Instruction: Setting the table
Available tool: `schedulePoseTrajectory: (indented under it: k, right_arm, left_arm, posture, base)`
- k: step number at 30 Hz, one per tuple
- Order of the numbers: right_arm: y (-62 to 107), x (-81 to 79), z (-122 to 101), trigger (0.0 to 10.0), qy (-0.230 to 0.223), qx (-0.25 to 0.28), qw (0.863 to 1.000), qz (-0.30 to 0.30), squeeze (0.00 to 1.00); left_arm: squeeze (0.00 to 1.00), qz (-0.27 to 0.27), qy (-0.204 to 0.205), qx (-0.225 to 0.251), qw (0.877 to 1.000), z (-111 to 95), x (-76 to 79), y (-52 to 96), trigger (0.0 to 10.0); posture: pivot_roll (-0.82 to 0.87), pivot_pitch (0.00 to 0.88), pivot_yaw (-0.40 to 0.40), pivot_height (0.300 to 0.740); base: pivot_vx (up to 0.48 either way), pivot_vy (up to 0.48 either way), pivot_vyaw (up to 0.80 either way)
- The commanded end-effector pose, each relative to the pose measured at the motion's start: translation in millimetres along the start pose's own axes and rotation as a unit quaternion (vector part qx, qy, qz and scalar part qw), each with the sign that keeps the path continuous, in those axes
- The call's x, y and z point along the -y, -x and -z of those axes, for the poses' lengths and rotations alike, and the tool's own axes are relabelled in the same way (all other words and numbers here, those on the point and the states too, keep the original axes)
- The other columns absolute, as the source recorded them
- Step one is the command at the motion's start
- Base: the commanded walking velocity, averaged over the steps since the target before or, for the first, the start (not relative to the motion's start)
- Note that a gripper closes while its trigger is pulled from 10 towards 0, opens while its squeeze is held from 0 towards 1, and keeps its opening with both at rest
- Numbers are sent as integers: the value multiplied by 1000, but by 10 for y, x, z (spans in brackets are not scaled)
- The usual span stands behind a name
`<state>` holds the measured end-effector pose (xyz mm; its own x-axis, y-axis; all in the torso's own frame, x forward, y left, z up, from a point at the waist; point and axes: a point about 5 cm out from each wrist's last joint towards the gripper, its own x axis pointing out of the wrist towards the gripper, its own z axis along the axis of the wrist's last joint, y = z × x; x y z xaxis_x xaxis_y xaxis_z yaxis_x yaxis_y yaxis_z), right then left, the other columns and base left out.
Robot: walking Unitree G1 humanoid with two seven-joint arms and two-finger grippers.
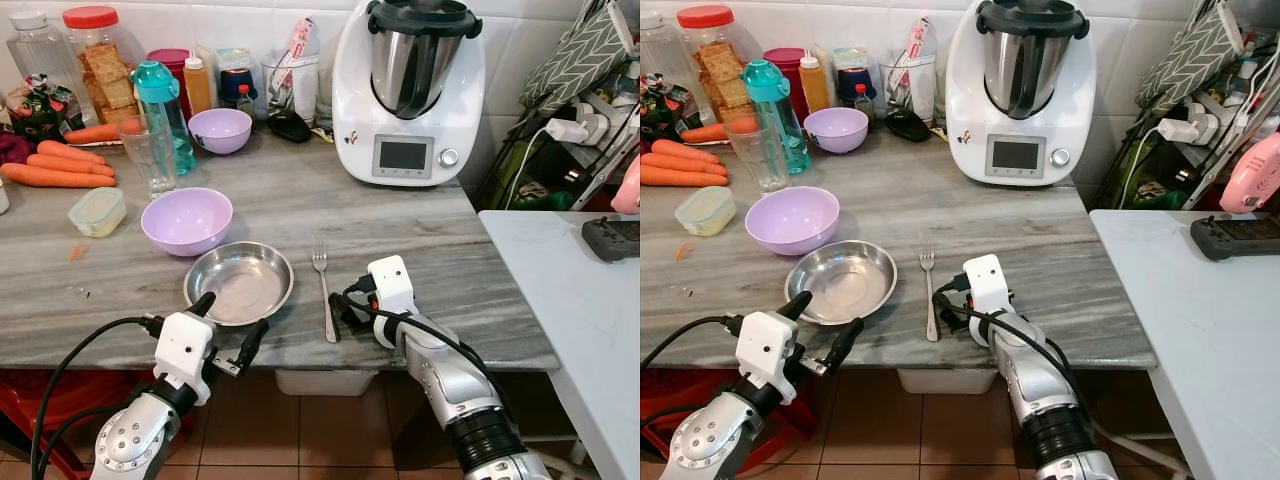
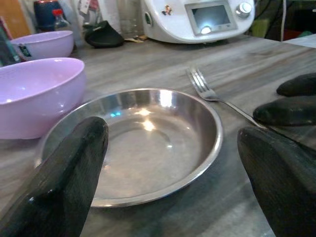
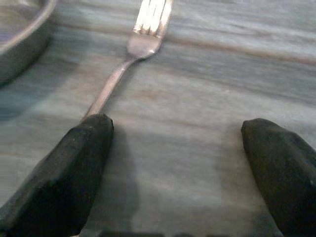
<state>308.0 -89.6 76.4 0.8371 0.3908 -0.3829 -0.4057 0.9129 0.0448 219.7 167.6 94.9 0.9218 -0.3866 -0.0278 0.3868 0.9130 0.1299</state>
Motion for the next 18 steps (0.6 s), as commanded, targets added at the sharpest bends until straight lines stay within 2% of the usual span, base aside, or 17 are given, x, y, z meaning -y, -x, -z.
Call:
schedulePoseTrajectory:
  k: [1,2,7,12,14,18]
  right_arm:
    - [68,51,-106,10000,4,26,1000,15,0]
    - [68,51,-106,10000,4,26,1000,15,0]
    - [302,211,-195,10000,3,69,996,63,0]
    - [455,265,-211,10000,-1,87,992,89,0]
    - [552,288,-241,10000,-11,119,987,104,0]
    - [685,312,-240,10000,-2,151,981,125,0]
  left_arm:
    - [0,-6,-6,8,1000,-42,-13,3,10000]
    - [0,-6,-6,8,1000,-42,-13,3,10000]
    - [0,-18,-8,20,1000,-81,-37,-22,10000]
    - [0,-20,-11,28,999,-128,-37,-75,10000]
    - [0,-28,-19,27,999,-132,-45,-84,10000]
    - [0,-40,-25,28,998,-140,-62,-91,10000]
  posture:
    - [59,0,-33,740]
    - [59,0,-33,740]
    - [50,0,-28,740]
    - [42,0,-17,740]
    - [35,0,-9,740]
    - [28,0,-3,740]
  base:
    - [0,0,0]
    - [0,0,0]
    - [0,0,0]
    - [0,0,0]
    - [0,0,0]
    - [0,0,0]
